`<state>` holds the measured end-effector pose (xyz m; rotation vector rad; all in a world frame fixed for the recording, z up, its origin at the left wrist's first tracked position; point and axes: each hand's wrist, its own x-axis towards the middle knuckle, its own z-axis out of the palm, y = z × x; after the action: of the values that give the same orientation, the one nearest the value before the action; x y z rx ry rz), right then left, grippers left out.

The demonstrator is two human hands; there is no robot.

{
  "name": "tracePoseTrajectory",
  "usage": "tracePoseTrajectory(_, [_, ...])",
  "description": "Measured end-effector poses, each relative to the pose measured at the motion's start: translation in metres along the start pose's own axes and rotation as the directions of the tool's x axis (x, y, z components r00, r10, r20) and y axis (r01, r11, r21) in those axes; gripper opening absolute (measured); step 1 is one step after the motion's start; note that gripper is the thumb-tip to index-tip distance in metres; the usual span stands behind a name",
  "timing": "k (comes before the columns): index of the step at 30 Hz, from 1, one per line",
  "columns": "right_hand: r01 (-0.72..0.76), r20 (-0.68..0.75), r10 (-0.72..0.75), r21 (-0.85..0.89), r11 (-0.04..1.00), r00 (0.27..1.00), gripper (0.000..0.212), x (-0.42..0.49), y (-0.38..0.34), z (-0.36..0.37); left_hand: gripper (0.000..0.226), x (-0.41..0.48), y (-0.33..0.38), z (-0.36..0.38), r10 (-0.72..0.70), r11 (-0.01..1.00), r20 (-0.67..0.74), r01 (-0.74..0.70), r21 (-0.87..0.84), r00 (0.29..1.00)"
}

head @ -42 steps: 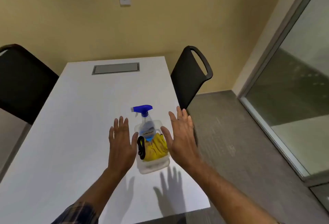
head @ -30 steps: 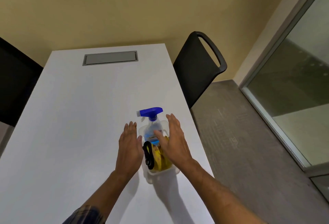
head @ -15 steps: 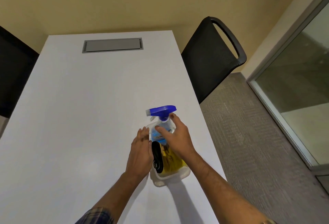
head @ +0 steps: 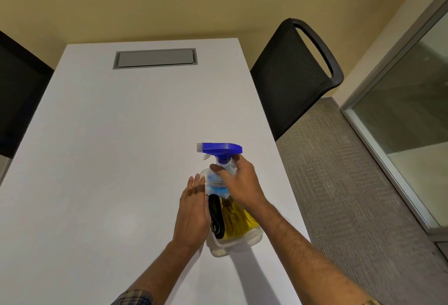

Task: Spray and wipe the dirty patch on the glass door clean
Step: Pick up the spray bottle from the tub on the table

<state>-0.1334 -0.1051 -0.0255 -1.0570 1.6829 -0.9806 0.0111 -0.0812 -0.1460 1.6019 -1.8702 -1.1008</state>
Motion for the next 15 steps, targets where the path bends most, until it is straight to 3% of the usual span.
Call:
tracePoseTrajectory(5, [0.025,-0.018,-0.024,0.080,0.997,1.000,0.037,-0.004,-0.015,-0.009,0.062,0.004,0.027,-0.013,-0.004,1.000,-0.060,0.005,0.023,0.998])
tracePoseTrajectory(8, [0.051,-0.042,-0.046,0.122,0.991,0.998,0.038,-0.009,-0.027,-0.017,0.063,0.006,0.046,-0.020,0.085,0.996,-0.117,-0.085,0.012,0.989])
tracePoseTrajectory(13, [0.111,-0.093,-0.098,0.144,0.983,0.991,0.044,-0.028,-0.052,-0.033,0.088,0.000,0.086,-0.029,0.139,0.989,-0.173,-0.147,-0.034,0.975])
tracePoseTrajectory(15, [0.134,-0.122,-0.115,0.161,0.978,0.986,0.038,-0.038,-0.060,-0.041,0.084,-0.004,0.101,-0.031,0.127,0.983,-0.198,-0.150,-0.103,0.972])
